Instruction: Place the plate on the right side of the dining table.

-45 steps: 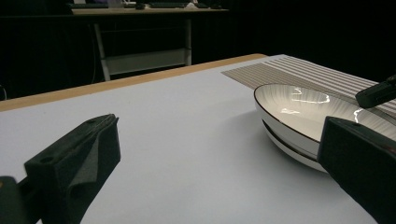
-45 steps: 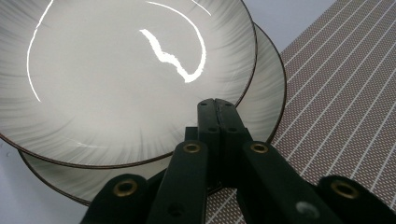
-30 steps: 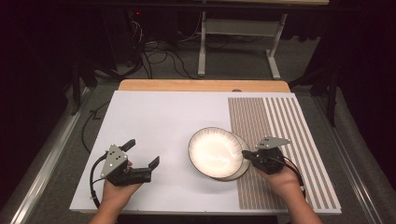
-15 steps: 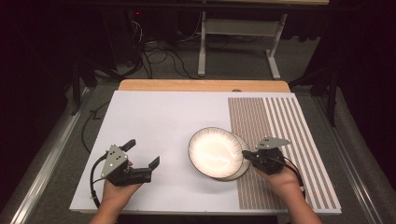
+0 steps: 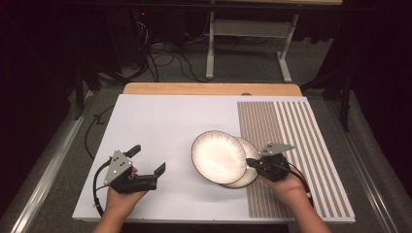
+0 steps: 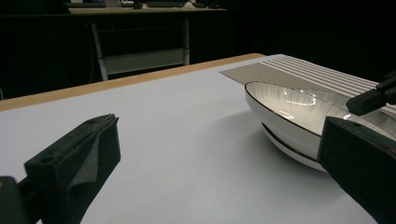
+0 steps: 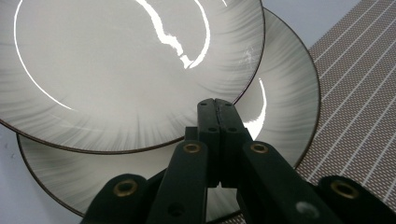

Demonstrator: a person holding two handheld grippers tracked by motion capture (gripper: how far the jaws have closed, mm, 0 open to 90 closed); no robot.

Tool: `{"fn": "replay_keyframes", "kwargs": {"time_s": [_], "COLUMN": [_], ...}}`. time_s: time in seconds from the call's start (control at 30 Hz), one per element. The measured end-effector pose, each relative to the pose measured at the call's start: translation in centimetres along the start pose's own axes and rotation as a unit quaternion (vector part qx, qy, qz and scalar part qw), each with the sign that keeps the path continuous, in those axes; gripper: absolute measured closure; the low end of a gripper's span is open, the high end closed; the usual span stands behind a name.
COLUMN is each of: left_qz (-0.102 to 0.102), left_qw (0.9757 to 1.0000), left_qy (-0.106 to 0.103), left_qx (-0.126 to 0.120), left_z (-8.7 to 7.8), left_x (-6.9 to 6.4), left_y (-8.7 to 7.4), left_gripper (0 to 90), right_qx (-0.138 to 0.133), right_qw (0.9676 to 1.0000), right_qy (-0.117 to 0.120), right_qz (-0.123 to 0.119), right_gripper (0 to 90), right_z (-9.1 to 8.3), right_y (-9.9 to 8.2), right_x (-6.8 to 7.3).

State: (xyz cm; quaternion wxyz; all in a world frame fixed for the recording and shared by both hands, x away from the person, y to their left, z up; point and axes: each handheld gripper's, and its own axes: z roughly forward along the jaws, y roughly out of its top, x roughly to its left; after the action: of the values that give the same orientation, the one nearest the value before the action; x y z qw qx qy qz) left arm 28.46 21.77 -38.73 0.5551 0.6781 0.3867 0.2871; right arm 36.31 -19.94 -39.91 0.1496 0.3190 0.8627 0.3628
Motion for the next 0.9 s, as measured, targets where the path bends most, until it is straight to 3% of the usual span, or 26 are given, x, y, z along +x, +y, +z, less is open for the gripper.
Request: {"fn": "replay_keyframes", "kwargs": {"time_s": [0.2, 0.37, 0.43, 0.47, 0.5, 0.57, 0.6, 0.73, 0.9], "left_qz": [0.001, -0.013, -0.023, -0.023, -0.032, -0.042, -0.042, -0.060, -0.082], "left_qw": [0.9998, 0.9991, 0.9967, 0.9967, 0.9940, 0.9913, 0.9913, 0.9838, 0.9742], "left_qy": [-0.016, -0.035, -0.060, -0.060, -0.070, -0.077, -0.077, -0.088, -0.106], "left_qx": [0.007, 0.017, 0.049, 0.049, 0.077, 0.098, 0.098, 0.144, 0.181], "left_z": [0.3, 1.1, 2.4, 2.4, 3.5, 4.5, 4.5, 7.0, 9.5], "left_x": [-0.6, -1.3, -1.8, -1.8, -2.3, -2.7, -2.7, -3.7, -4.9], "left_y": [0.2, 0.4, 0.7, 0.7, 0.9, 1.0, 1.0, 1.0, 0.8], "left_gripper": [0.2, 0.2, 0.5, 0.8, 0.8, 0.7, 0.8, 0.8, 5.0], "right_qx": [0.004, 0.006, 0.006, 0.006, 0.006, 0.006, 0.006, 0.006, 0.007], "right_qw": [0.9999, 0.9999, 0.9998, 0.9998, 0.9998, 0.9998, 0.9998, 0.9998, 0.9997], "right_qy": [0.003, 0.004, 0.005, 0.005, 0.004, 0.003, 0.003, 0.000, -0.001], "right_qz": [-0.011, -0.014, -0.018, -0.019, -0.019, -0.019, -0.019, -0.020, -0.025], "right_gripper": [90.0, 90.0, 90.0, 90.0, 90.0, 90.0, 90.0, 90.0, 90.0], "right_z": [0.6, 0.8, 0.9, 0.9, 0.9, 0.9, 0.9, 0.9, 0.9], "right_y": [0.3, 0.4, 0.5, 0.5, 0.5, 0.5, 0.5, 0.5, 0.5], "right_x": [0.8, 1.1, 1.1, 1.1, 1.1, 1.2, 1.2, 1.2, 1.2]}}
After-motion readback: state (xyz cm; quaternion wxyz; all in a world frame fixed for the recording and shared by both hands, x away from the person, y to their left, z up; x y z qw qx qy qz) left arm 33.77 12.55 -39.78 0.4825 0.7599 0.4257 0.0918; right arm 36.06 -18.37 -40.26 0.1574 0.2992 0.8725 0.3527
